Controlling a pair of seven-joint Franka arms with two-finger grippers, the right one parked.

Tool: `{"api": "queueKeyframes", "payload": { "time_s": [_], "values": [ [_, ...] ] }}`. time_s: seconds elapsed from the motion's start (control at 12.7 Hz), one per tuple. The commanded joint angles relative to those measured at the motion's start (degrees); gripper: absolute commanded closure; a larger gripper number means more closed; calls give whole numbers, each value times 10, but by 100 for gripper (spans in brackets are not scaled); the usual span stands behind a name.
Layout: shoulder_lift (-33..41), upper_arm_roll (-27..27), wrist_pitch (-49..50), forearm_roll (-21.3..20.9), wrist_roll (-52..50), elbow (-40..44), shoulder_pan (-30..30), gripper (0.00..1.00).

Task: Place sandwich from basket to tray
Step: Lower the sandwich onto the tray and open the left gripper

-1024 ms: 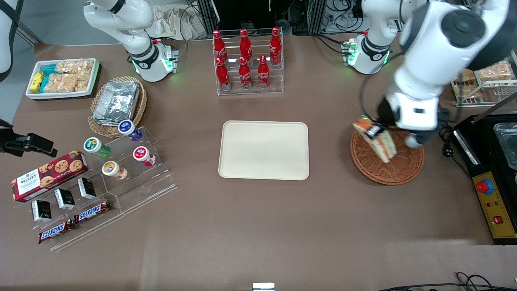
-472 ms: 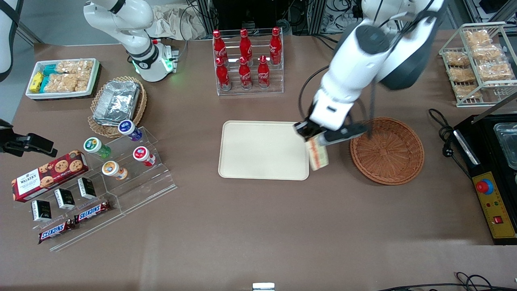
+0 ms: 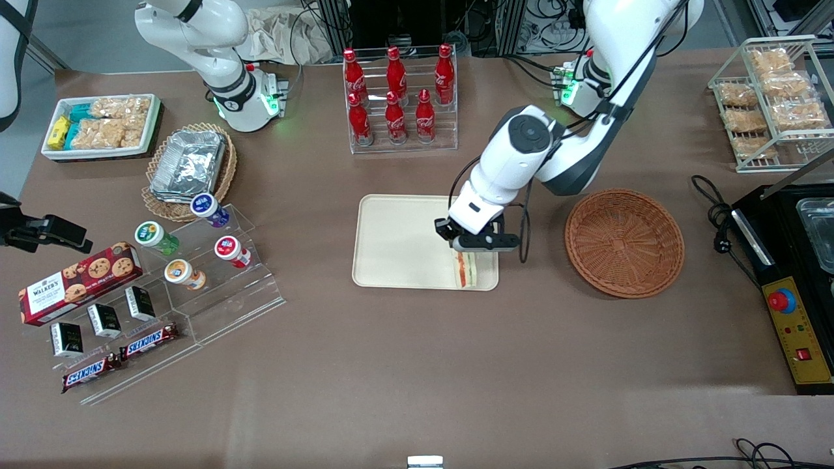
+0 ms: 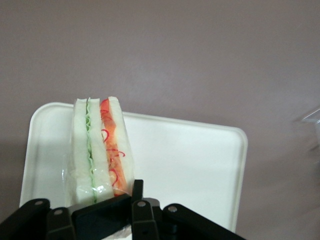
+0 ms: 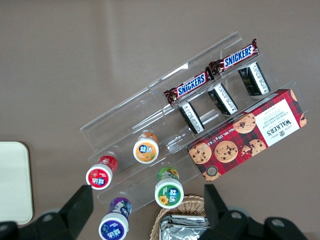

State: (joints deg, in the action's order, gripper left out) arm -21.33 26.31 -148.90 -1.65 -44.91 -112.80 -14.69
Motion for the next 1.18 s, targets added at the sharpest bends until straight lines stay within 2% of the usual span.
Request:
{"api": "queueKeyframes", "payload": {
  "time_s": [0.0,0.24,0.39,0.47,0.55,0.87,1.1],
  "values": [
    [0,0,-17,-31,-1,-33,-12,100],
    [-30,-1,-24,-77,-9,-40,-15,100],
    [-38,-2,-25,-93,-17,-44,-15,100],
    [-41,-2,-24,-93,-17,-44,-15,64],
    [-41,-2,-24,-97,-15,-43,-16,1],
    [-32,-2,-5,-108,-17,-31,-13,0],
    [-17,0,152,-99,-45,69,-14,0]
  ]
}}
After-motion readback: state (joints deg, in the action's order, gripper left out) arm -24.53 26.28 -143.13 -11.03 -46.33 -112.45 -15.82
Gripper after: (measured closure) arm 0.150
